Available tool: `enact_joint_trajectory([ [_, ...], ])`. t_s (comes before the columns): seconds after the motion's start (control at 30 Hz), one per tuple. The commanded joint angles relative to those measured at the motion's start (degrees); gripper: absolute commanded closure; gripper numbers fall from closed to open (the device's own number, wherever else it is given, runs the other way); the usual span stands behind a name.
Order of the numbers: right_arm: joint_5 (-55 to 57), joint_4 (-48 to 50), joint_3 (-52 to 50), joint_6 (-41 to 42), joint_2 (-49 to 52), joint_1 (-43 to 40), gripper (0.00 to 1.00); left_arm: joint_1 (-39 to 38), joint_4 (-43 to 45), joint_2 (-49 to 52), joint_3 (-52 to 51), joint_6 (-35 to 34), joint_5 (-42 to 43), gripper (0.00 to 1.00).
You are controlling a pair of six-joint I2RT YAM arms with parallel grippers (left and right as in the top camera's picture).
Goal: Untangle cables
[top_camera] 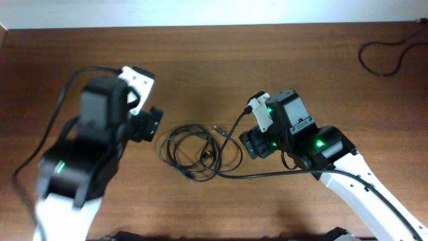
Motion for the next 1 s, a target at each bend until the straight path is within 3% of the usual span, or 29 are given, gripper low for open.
enact_joint_trajectory([
  [0.0,0.61,1.20,-0.26,-0.81,0.11,0.26,0.17,0.15,-1.73,-13.03,4.04,-1.36,-2.82,0.01],
  [0.1,0.33,1.20,-0.26,-0.81,0.11,0.31,0.17,0.15,-1.81,-22.40,-3.85,-5.35,-4.31,0.01],
  [0.27,0.39,0.83,-0.26,-1.86,0.11,0.31,0.16,0.15,0.70,-28.89,-19.37,-19.67,-1.38,0.01],
  [0.33,0.37,0.81,-0.26,-2.32,0.11,0.31,0.16,0.15,1.53,-28.74,-20.17,-19.12,4.24,0.01],
  [0.37,0.39,0.83,-0.26,-2.32,0.11,0.31,0.16,0.15,1.75,-28.33,-20.17,-12.24,20.02,0.01],
  [0.4,0.42,1.70,-0.26,-2.34,0.11,0.31,0.16,0.15,1.86,-27.82,-20.17,-10.12,21.66,0.01],
  [0.47,0.37,4.20,-0.26,-1.77,0.22,0.31,0.00,0.15,9.03,-25.83,-20.17,-7.87,16.79,0.01],
  [0.57,-1.66,8.28,-0.26,0.92,5.97,0.37,0.01,0.15,23.30,-25.18,-20.17,-7.82,5.46,0.01],
  [0.67,-6.12,11.15,-0.26,2.49,14.47,0.37,0.06,0.15,21.46,-25.20,-20.17,-7.63,5.46,0.01],
  [0.73,-9.33,11.82,-0.26,7.23,20.39,0.44,0.13,0.15,20.17,-25.18,-20.17,-7.41,5.46,0.01],
  [0.77,-9.38,10.78,-0.26,11.61,22.14,1.64,0.21,0.15,19.89,-25.18,-20.17,-7.21,5.46,0.01],
  [0.8,-8.61,9.75,-0.26,14.69,22.10,2.69,0.22,0.15,19.67,-25.18,-20.17,-7.21,5.46,0.01],
  [0.9,-4.59,3.26,-0.55,35.56,21.94,8.09,0.20,0.15,19.19,-25.18,-20.17,-7.23,5.49,0.01],
  [0.97,0.92,-0.92,-0.55,50.42,21.94,12.24,0.11,0.15,19.15,-25.18,-20.17,-7.26,5.51,0.01],
])
